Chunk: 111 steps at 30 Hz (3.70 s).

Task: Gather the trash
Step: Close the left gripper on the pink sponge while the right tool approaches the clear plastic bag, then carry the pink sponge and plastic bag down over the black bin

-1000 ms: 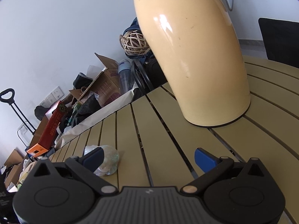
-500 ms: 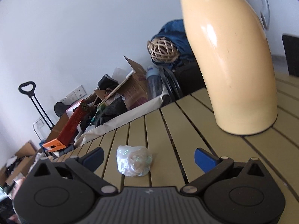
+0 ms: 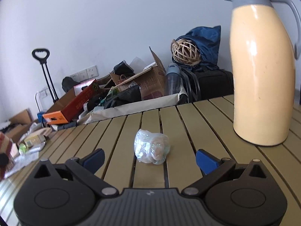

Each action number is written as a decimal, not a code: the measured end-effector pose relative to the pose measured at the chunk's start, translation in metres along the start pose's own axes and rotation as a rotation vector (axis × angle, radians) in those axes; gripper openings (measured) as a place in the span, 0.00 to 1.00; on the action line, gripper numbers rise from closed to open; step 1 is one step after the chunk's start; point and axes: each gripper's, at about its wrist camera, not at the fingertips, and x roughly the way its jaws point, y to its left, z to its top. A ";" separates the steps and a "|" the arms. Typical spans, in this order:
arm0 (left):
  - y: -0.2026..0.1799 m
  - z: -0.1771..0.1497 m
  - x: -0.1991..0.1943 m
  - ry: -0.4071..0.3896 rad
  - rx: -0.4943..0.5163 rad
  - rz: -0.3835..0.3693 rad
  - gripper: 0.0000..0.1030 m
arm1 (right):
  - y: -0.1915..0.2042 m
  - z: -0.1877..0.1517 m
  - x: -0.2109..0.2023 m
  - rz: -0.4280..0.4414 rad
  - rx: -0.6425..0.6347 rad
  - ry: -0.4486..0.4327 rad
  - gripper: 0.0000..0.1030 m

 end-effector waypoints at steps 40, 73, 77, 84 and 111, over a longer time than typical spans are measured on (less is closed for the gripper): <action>0.042 0.019 0.015 0.021 -0.056 0.056 0.96 | 0.017 0.022 0.104 -0.115 0.031 0.218 0.47; 0.043 -0.074 -0.181 0.010 0.135 -0.062 0.96 | 0.037 -0.064 -0.203 0.222 -0.139 0.086 0.47; 0.048 -0.087 -0.202 0.017 0.172 -0.064 0.96 | 0.040 -0.086 -0.225 0.236 -0.160 0.099 0.47; 0.059 -0.113 -0.223 0.064 0.211 -0.052 0.96 | 0.038 -0.122 -0.249 0.246 -0.170 0.153 0.47; 0.076 -0.223 -0.194 0.438 0.330 0.046 0.96 | 0.001 -0.259 -0.229 0.151 -0.149 0.533 0.47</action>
